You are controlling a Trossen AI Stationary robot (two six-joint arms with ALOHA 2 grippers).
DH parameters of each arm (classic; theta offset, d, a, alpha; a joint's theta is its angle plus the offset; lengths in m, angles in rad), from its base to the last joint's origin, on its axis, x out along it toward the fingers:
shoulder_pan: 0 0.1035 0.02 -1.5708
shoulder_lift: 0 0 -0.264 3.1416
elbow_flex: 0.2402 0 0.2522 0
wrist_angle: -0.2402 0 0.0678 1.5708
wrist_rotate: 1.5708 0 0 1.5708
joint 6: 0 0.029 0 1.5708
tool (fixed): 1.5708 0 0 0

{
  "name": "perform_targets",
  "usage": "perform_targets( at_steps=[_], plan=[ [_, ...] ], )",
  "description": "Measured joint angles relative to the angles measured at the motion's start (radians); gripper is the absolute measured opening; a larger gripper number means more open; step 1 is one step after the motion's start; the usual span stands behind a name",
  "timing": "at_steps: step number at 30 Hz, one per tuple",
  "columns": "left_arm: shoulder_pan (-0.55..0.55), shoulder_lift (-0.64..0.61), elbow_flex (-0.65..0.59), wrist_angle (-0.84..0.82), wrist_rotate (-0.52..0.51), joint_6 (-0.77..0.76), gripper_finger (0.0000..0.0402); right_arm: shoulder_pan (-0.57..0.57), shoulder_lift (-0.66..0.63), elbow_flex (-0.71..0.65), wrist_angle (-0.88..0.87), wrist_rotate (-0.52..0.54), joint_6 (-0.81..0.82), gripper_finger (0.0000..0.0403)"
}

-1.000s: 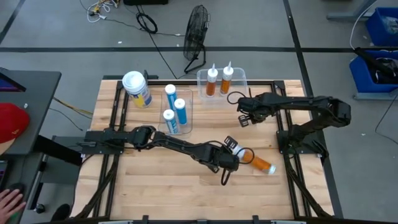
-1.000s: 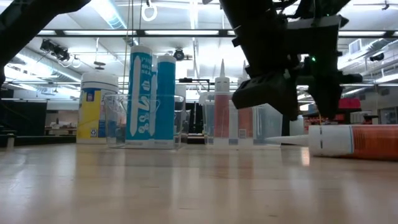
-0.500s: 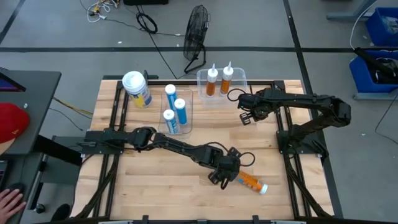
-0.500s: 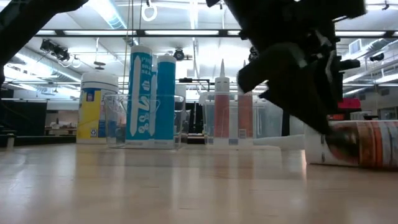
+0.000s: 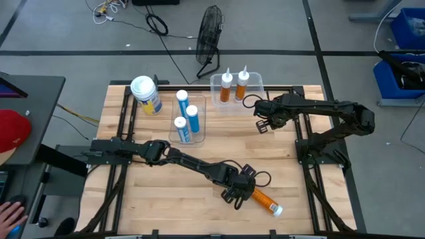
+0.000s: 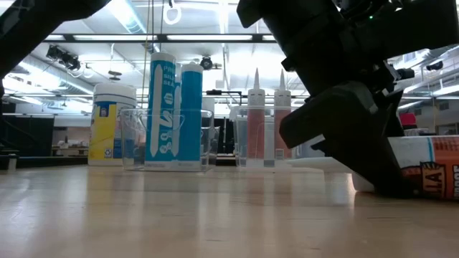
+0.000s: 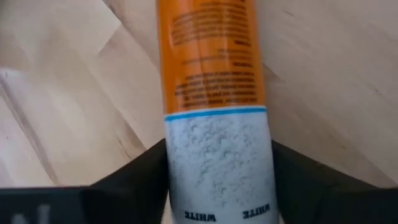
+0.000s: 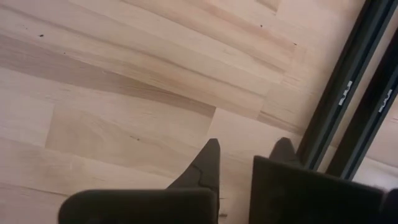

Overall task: Pick & place silicon tubes, Sealant and Lysol wipes
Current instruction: Put the orange sealant into the right transparent bin

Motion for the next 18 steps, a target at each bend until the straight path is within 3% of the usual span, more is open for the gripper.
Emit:
perform_targets(
  at_steps=[2,9,18],
  plan=[
    [-0.001,-0.006,-0.001,-0.003,-0.004,0.002,0.0222,0.0,0.0,0.0,-0.001,0.001,-0.003,0.0],
    [-0.01,-0.018,-0.003,-0.025,-0.066,0.008,0.0222,0.0,-0.031,0.0,-0.014,0.009,-0.004,0.0],
    [-0.039,-0.079,-0.009,-0.165,-0.523,0.151,0.0222,0.019,-0.195,0.0,-0.02,-0.023,0.005,0.0]
  ],
)
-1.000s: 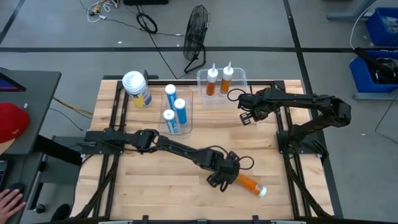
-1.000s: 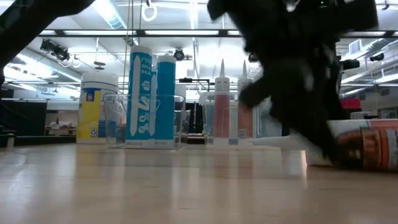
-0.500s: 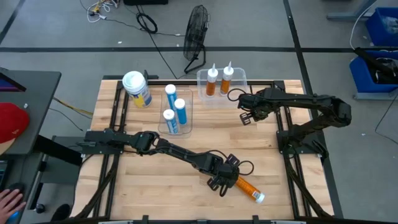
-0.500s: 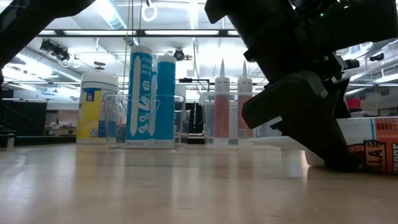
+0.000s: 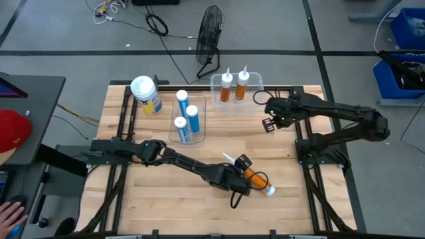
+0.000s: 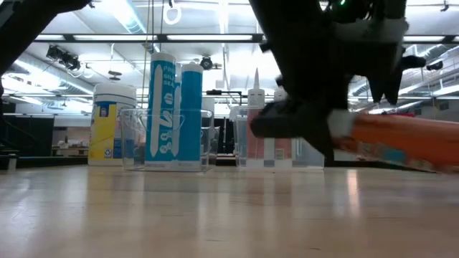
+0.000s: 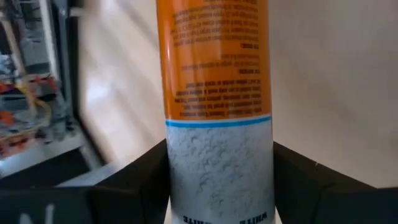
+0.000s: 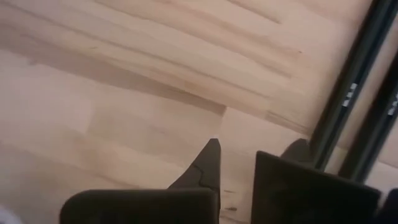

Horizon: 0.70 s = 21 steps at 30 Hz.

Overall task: Pick & place silicon tubes, Sealant and Lysol wipes
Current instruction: Put the orange sealant into the right transparent bin

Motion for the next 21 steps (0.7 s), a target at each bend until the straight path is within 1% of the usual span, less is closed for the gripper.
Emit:
perform_targets(
  at_steps=[2,6,11,14,21],
  plan=[
    [-0.003,-0.014,0.0,-0.023,-0.045,0.025,0.0222,0.016,-0.039,0.0,0.006,-0.016,-0.003,0.0],
    [-0.004,-0.054,0.0,-0.069,-0.084,0.014,0.0222,0.071,-0.107,0.0,0.025,-0.065,-0.018,0.0],
    [-0.002,-0.097,0.002,-0.112,-0.135,-0.003,0.0222,0.133,-0.126,0.0,0.027,-0.115,0.002,0.0006],
    [-0.002,-0.124,0.002,-0.14,-0.175,-0.002,0.0222,0.162,-0.125,0.0,0.027,-0.115,0.012,0.0026],
    [-0.001,-0.174,0.003,-0.207,-0.321,0.065,0.0222,0.21,-0.125,0.0,0.052,-0.077,-0.001,0.0095]
  ],
)
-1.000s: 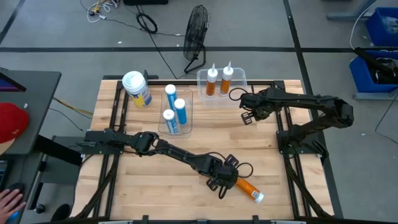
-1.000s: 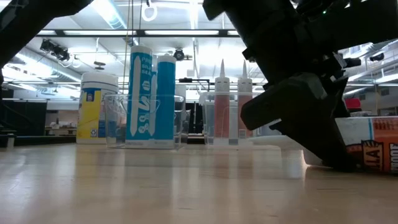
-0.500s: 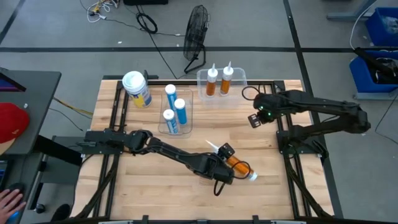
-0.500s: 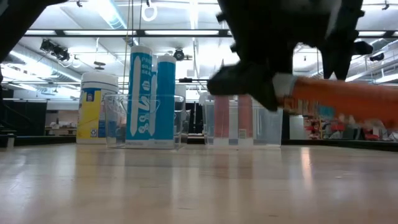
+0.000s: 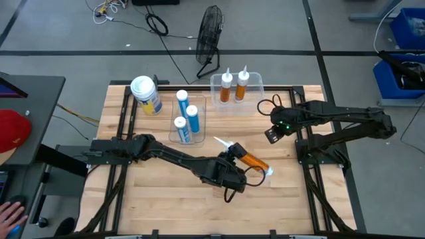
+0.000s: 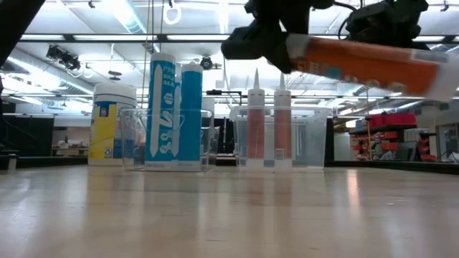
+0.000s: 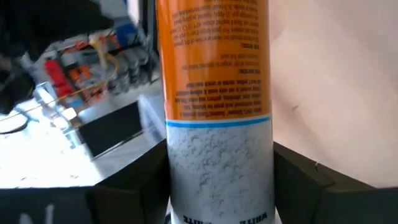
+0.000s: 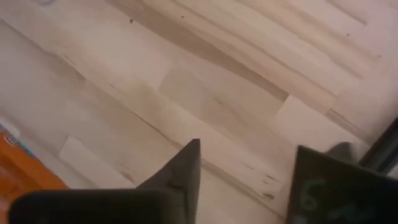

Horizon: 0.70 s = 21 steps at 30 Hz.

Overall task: Pick & place silicon tubes, Sealant and Lysol wipes
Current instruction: Put the orange sealant into the right transparent bin

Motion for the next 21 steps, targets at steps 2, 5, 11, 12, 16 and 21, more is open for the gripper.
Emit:
perform_targets(
  at_steps=[2,5,11,12,16,21],
  plan=[
    [0.001,-0.006,0.002,-0.033,-0.056,0.014,0.0222,0.012,0.0,0.0,0.008,0.005,-0.002,0.0112],
    [0.007,-0.009,0.001,-0.088,-0.161,0.056,0.0222,0.032,0.0,0.0,0.013,0.014,-0.021,0.0127],
    [0.073,-0.048,0.001,-0.266,-0.324,0.055,0.0222,0.099,-0.013,0.0,-0.014,0.097,-0.021,0.0127],
    [0.091,-0.059,0.001,-0.306,-0.348,0.037,0.0222,0.112,-0.015,0.0,-0.016,0.111,-0.016,0.0125],
    [0.157,-0.1,0.001,-0.421,-0.458,0.018,0.0222,0.162,-0.023,0.0,-0.022,0.158,0.004,0.0113],
    [0.224,-0.168,0.002,-0.423,-0.48,0.027,0.0222,0.209,-0.024,0.0,-0.021,0.199,0.008,0.0102]
  ],
)
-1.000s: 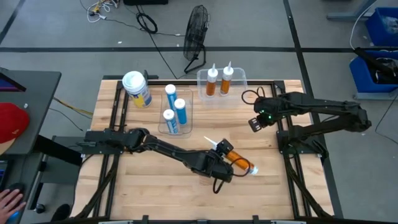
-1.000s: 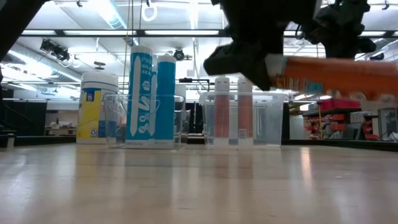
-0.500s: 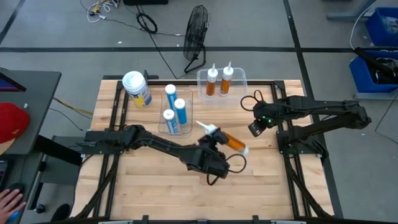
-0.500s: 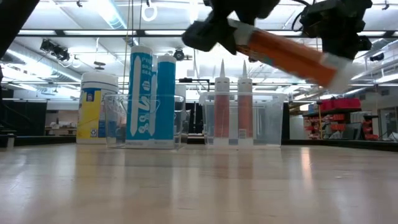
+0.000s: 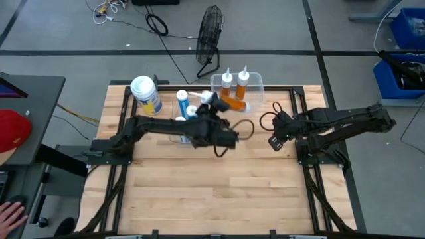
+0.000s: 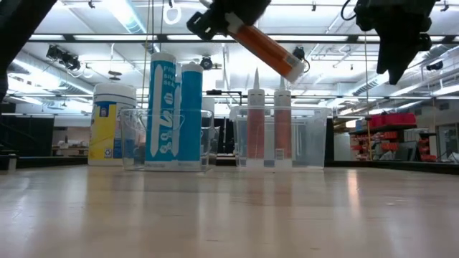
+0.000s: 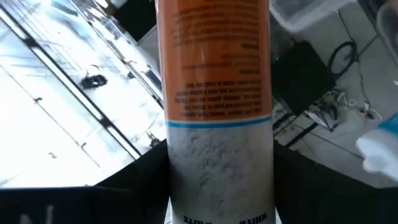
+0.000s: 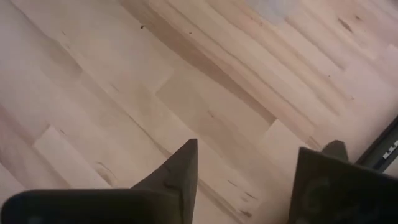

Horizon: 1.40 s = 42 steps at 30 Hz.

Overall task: Pick & place silicon tubes, Sealant and Lysol wipes
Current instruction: Put the orange sealant into the right transparent bin

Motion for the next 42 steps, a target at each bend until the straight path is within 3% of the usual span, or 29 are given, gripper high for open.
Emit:
perform_targets(
  at_steps=[9,16,21,25,28,31,37,40,42],
  plan=[
    [0.147,-0.117,0.0,0.06,0.058,0.122,0.0222,0.052,0.0,0.0,0.023,0.03,0.0,0.0098],
    [0.228,-0.129,0.0,0.17,0.13,0.263,0.0222,0.067,0.001,0.0,0.032,0.051,-0.001,0.0098],
    [0.237,-0.129,-0.001,0.395,0.141,0.408,0.0222,0.067,0.0,0.0,0.034,0.051,-0.005,0.0098],
    [0.222,-0.152,-0.002,0.658,0.194,0.436,0.0222,0.067,0.0,0.0,0.035,0.055,-0.004,0.0098],
    [0.21,-0.201,-0.002,0.89,0.316,0.33,0.0222,0.067,0.001,0.0,0.039,0.072,0.0,0.0098],
    [0.208,-0.278,0.0,0.983,0.484,0.083,0.0222,0.067,0.0,-0.001,0.03,0.078,0.02,0.0098],
    [0.246,-0.408,-0.002,0.921,1.004,-0.461,0.0221,0.092,0.001,-0.033,0.028,0.147,0.071,0.0097],
    [0.249,-0.427,-0.009,0.876,1.142,-0.562,0.0221,0.12,0.001,-0.063,0.061,0.2,0.109,0.0097],
    [0.246,-0.43,-0.022,0.799,1.174,-0.583,0.0221,0.142,0.0,-0.093,0.11,0.226,0.125,0.0097]
  ],
)
